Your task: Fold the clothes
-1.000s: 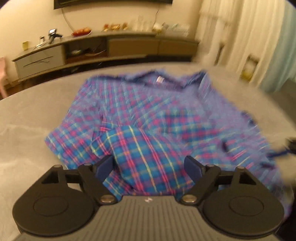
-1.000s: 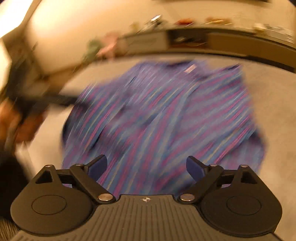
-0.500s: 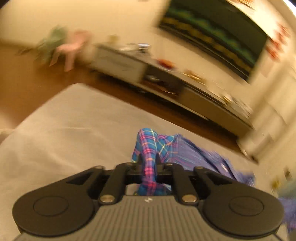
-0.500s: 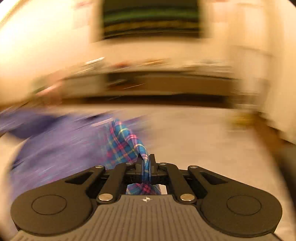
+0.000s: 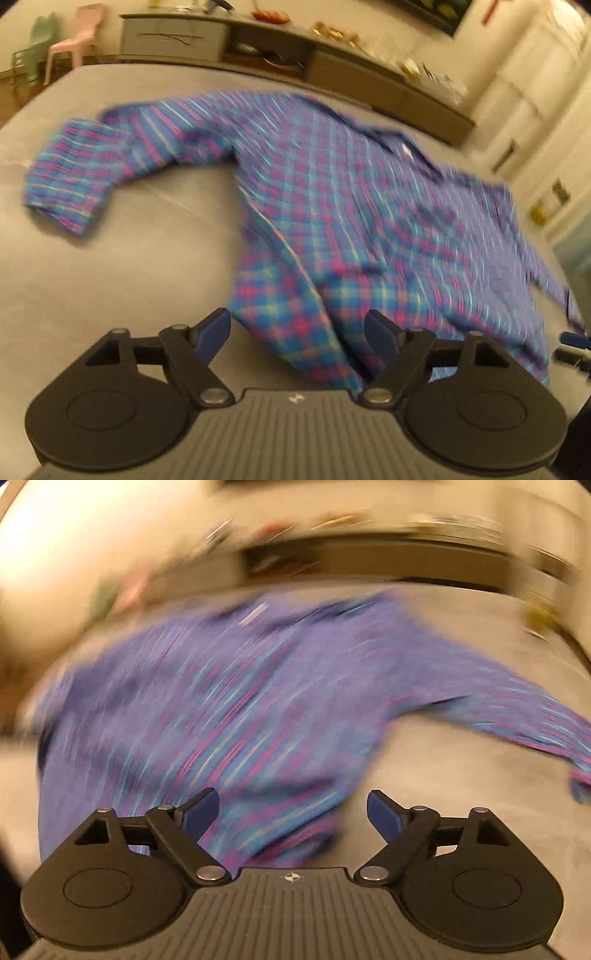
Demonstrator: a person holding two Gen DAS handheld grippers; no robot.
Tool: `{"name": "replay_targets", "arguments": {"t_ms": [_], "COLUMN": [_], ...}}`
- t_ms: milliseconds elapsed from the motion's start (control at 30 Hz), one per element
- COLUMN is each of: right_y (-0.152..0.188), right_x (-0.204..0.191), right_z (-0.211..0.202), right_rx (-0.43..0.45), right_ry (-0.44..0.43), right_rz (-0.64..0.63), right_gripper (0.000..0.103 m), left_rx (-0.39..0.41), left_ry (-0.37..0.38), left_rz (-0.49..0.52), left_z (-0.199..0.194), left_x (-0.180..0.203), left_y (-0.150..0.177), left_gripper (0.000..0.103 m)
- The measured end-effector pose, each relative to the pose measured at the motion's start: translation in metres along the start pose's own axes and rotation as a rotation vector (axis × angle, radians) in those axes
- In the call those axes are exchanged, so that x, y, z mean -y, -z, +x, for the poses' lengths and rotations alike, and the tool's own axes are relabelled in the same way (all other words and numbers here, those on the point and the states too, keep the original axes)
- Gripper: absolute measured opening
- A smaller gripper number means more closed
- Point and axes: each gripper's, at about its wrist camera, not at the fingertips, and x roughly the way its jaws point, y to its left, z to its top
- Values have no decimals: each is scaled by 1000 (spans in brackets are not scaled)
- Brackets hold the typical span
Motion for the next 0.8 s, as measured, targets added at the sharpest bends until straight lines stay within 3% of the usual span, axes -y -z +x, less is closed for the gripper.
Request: {"name": "replay_targets", "arguments": {"t_ms": [33,67,100,133,200,300,367,433,467,500,533,567,633,667,700,767,800], "right_y": [5,7,9,11,5,-11,-22,-27,-29,-30,-27,-22,-9,-5,-2,3,2], "right_x": [-11,-14,-18,-21,-9,23,57,96,113,126,137,143,139,126,110,77,62], "right_z": [8,13,18,23,18,-2,-28,-48,-49,-43,-32,-22,-12,-12,-14,-18,-16], "right_rx": [-26,-37,-47,-57,-27,57,152,225,240,224,182,128,67,71,69,65,62], "right_ry": [15,26,36,47,40,9,-52,-108,-108,-66,-24,3,28,3,-32,-96,-116], "right_rz": [-52,-75,-99,-122,-77,57,220,405,477,514,550,585,601,560,507,396,342], "right_gripper": [89,86,76,70,7,6,6,6,6,7,11,25,28,40,66,86,88], "left_rx": [-1,3,9,13,37,122,181,178,173,131,78,32,-11,-18,-22,-33,-45], "left_ry": [-10,-7,0,17,73,193,278,219,179,123,62,46,49,47,39,19,8], "left_rz": [12,18,23,15,-19,-101,-175,-198,-205,-223,-245,-242,-225,-208,-198,-179,-168], "left_z": [3,5,6,6,-7,-53,-87,-89,-88,-77,-63,-50,-35,-32,-29,-23,-19], "left_x": [1,1,0,-3,-12,-36,-60,-76,-84,-89,-94,-94,-81,-73,-66,-55,-49], "left_y": [7,9,9,8,1,-24,-46,-65,-74,-77,-78,-74,-59,-50,-41,-26,-20], "left_gripper": [73,40,7,6,4,4,4,6,17,33,37,46,54,61,72,79,80]}}
